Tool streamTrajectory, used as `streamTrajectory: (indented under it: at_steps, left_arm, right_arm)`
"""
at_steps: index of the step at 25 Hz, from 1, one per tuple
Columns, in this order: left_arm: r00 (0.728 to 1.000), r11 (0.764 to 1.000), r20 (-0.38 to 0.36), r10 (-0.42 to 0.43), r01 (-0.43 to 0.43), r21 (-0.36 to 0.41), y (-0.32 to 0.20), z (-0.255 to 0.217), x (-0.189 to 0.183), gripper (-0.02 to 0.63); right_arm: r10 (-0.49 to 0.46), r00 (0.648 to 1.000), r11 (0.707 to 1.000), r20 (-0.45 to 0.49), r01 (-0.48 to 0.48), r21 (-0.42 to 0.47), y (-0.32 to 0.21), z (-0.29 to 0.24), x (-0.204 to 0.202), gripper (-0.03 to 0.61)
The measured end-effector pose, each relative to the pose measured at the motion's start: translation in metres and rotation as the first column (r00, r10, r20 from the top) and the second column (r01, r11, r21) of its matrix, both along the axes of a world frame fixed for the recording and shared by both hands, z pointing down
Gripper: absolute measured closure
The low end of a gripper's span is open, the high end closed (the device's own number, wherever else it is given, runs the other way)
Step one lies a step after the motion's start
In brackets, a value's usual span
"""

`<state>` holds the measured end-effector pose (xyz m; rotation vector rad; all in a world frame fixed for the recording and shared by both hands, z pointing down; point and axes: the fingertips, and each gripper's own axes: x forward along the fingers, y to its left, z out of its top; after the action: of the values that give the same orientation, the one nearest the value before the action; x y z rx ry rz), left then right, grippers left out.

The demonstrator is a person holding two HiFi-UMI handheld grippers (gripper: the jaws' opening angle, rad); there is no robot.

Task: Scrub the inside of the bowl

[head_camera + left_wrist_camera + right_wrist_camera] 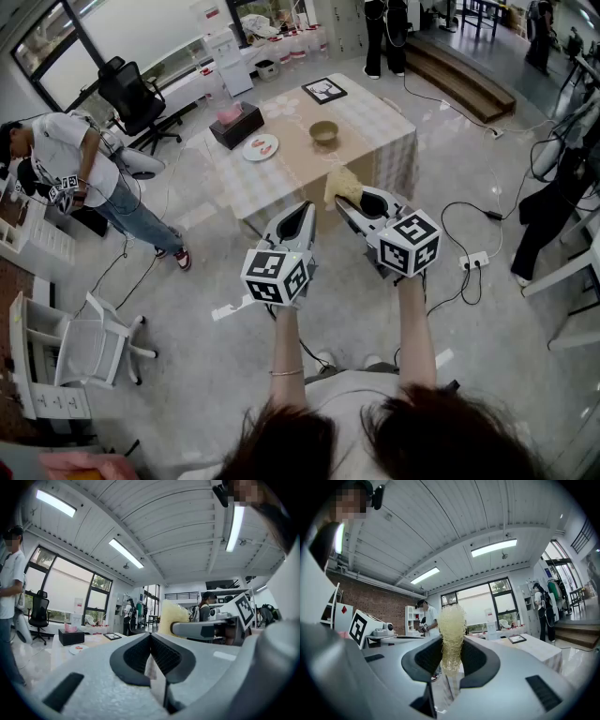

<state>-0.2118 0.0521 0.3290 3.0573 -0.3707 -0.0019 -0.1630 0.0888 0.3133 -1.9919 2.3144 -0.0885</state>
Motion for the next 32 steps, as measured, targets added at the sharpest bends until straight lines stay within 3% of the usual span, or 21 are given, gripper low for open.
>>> streamTrajectory:
  at_steps: [11, 22, 32]
  left_arm:
    - [1.0, 1.0, 0.009, -0.007, 0.007, 0.0, 0.013, 0.003, 0.007, 0.603]
    - [0.997, 0.996, -0.014, -0.082, 0.081, -0.024, 0.062, 0.007, 0.003, 0.603]
    - [0.994, 0.993, -0.01, -0.112, 0.112, -0.035, 0.058, 0.011, 0.012, 0.603]
  right_arm:
    - [-0.013, 1.0, 1.0, 0.026, 0.013, 0.02, 0.012, 0.001, 0.004, 0.483]
    - [0.003, 0.999, 1.0, 0.037, -0.003, 0.007, 0.064, 0.008, 0.016, 0.483]
    - [-0.056, 0.998, 0.998, 0.003, 0.056, -0.012, 0.059, 0.013, 0.022, 0.483]
